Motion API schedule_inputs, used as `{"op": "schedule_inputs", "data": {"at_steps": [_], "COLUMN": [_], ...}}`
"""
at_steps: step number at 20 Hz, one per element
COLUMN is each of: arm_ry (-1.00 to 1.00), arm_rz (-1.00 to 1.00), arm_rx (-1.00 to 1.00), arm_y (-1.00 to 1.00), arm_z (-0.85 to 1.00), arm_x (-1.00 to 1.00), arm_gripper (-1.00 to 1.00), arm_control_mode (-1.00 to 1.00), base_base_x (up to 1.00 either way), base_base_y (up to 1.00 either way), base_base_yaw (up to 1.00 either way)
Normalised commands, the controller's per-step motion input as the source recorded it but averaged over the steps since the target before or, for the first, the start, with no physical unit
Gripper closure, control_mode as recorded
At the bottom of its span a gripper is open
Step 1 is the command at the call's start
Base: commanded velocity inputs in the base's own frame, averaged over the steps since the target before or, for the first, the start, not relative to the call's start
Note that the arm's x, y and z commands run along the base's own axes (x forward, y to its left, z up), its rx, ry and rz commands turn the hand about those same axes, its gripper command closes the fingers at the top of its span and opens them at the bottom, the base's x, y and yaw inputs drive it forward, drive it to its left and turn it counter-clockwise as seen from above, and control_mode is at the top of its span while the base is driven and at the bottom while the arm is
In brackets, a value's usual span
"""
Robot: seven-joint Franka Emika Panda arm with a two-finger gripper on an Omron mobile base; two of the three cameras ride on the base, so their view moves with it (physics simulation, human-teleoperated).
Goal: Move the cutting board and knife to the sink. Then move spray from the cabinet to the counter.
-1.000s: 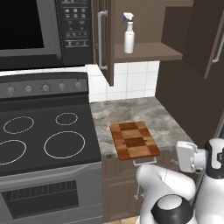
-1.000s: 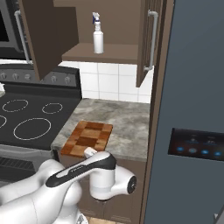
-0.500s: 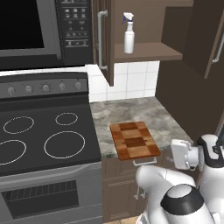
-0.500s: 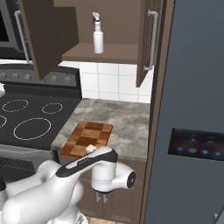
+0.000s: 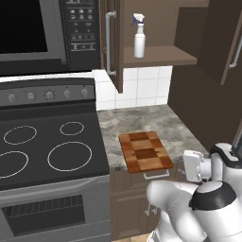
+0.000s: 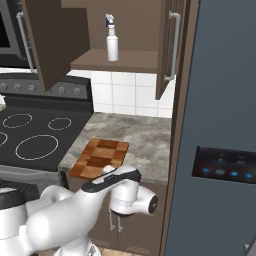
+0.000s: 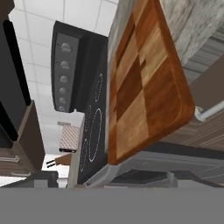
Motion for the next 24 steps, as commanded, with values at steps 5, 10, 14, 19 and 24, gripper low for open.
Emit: {"op": "schedule_inputs", "data": {"at_steps": [5,10,14,19,24], "arm_ry": [0.0,0.0,0.0,0.0,0.0], "arm_rz": [0.01,0.0,0.0,0.0,0.0], "arm_rx": [0.05,0.04,0.03,0.03,0.02], "arm_y": [-0.16,-0.06,0.0,0.0,0.0], "arm_z": [-0.15,-0.1,-0.15,-0.19,-0.08], "arm_x": [0.19,0.07,0.01,0.11,0.02], "arm_gripper": [-1.0,-1.0,-1.0,-1.0,-1.0], "arm_control_mode": [-1.0,-1.0,-1.0,-1.0,-1.0], "base_base_x": [0.0,0.0,0.0,0.0,0.0], "base_base_y": [0.0,0.0,0.0,0.0,0.0], "base_base_yaw": [0.0,0.0,0.0,0.0,0.0]}}
